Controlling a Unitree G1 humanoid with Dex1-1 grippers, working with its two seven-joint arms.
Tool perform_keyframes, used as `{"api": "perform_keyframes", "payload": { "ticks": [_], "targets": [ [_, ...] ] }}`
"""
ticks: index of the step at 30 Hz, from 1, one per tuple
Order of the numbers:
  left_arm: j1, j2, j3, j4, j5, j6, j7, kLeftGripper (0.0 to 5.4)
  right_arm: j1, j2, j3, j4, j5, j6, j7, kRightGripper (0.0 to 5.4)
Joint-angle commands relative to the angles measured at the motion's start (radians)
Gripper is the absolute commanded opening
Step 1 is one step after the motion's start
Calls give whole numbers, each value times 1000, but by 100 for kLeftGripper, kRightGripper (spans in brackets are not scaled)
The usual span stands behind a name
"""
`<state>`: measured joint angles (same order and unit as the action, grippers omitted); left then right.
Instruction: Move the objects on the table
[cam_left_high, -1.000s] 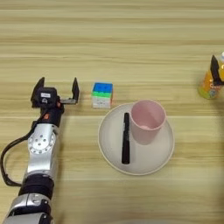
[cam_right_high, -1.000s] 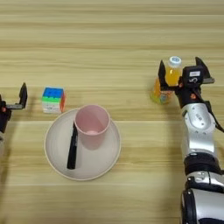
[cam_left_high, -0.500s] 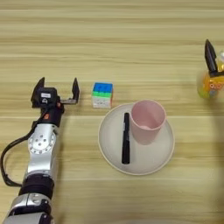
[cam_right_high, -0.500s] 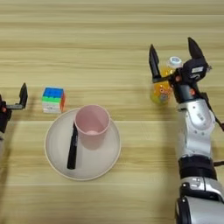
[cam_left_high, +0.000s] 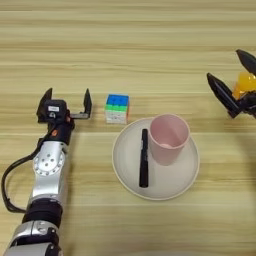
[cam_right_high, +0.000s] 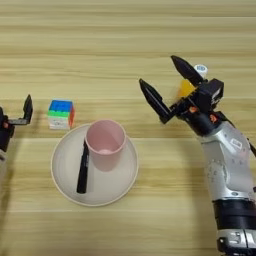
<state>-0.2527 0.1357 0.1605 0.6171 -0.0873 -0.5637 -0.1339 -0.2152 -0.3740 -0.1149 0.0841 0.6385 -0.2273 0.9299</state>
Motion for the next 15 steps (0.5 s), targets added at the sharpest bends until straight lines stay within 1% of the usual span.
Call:
{"api": "perform_keyframes", "payload": {
  "ticks": [1,2,8,11,15],
  "targets": [
    [-7,3,-4,1,8,2,6,540,17,-68,8,-15,2,65,102,538],
    [-8,4,-3,3,7,2,6,540,21,-83,14,-15,-3,79,127,538],
    [-11,8,-3,8,8,2,5,540,73,-190,76,-17,-94,107,287,538],
    [-10,6,-3,7,8,2,6,540,92,-216,104,-12,-133,100,335,538],
    [-6,4,-5,-1,9,3,8,540,107,-235,134,-4,-187,89,364,538]
  ]
}}
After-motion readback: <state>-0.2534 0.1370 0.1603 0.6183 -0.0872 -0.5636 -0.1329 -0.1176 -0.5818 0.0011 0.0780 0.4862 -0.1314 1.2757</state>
